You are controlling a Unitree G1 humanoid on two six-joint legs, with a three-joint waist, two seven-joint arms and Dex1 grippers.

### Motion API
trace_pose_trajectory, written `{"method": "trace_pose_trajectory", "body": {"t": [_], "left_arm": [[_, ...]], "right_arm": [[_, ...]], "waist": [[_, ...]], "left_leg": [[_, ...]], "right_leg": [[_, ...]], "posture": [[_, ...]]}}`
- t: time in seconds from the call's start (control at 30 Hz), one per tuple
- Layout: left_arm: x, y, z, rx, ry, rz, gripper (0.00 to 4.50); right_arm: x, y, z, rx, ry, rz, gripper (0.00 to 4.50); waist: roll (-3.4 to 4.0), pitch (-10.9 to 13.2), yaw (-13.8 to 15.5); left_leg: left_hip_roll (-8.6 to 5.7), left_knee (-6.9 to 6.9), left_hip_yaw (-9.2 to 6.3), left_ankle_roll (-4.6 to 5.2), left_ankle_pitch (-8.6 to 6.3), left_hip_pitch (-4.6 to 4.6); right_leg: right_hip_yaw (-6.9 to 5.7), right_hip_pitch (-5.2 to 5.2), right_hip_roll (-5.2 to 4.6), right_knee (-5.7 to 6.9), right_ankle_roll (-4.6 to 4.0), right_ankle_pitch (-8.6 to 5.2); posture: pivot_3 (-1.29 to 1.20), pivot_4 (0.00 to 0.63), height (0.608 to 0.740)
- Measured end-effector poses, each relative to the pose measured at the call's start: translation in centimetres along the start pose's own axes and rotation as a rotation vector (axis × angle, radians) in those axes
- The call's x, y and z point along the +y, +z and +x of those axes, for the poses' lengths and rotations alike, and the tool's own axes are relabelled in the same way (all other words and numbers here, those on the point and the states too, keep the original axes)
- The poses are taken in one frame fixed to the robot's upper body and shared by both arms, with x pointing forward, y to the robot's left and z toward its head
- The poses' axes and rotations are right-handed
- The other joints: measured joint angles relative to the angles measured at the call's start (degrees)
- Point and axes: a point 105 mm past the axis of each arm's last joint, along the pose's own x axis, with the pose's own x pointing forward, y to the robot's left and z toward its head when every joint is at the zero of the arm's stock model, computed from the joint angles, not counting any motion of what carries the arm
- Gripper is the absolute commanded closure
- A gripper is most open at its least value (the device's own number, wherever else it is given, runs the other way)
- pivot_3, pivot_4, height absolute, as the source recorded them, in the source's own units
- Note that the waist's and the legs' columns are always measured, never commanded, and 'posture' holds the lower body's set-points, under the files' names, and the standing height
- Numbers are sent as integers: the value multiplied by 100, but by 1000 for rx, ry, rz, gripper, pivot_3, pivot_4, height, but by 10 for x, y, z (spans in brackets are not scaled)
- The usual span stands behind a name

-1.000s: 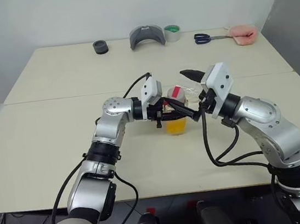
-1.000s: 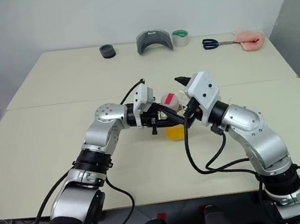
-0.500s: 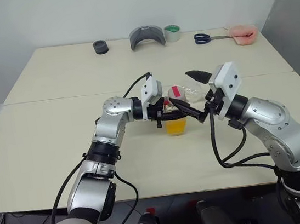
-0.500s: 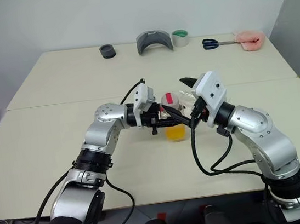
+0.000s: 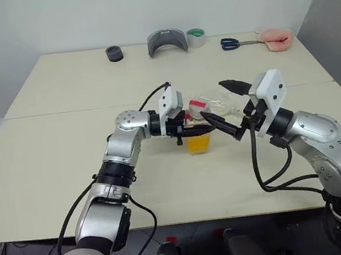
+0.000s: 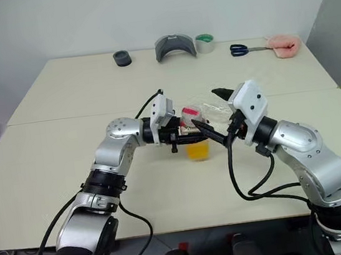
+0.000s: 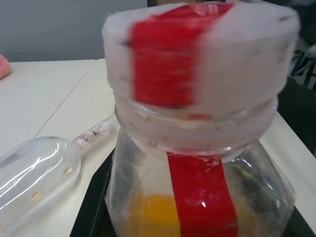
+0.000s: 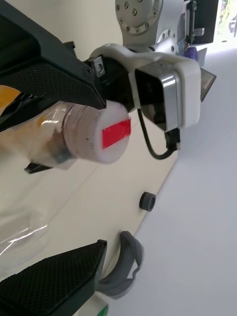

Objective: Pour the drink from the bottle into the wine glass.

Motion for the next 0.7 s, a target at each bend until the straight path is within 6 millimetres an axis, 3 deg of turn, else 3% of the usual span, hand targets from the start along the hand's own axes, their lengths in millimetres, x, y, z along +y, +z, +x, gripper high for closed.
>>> {"method": "trace_pose_trajectory", "body": {"t": [0.1, 0.43, 0.7], "left_arm": [[0, 0, 0, -1, -2, 0, 2795], [0, 0, 1, -2, -4, 0, 2808], [-1, 0, 1, -2, -4, 1, 2808]], "right_arm": [[-3, 3, -4, 0, 4, 22, 0], [16, 17, -1, -26, 105, 36, 0], [11, 5, 6, 14, 66, -26, 0]], "waist": [[0, 0, 3], [0, 0, 2], [0, 0, 1]], "left_leg": [[0, -1, 2, 0, 0, 0], [0, 0, -1, 1, 0, 0], [0, 0, 1, 0, 0, 0]], "right_leg": [[1, 0, 0, -1, 0, 0], [-1, 0, 0, -1, 0, 0], [0, 0, 0, -1, 0, 0]], "posture": [[0, 150, 740], [0, 150, 740], [0, 150, 740]]}}
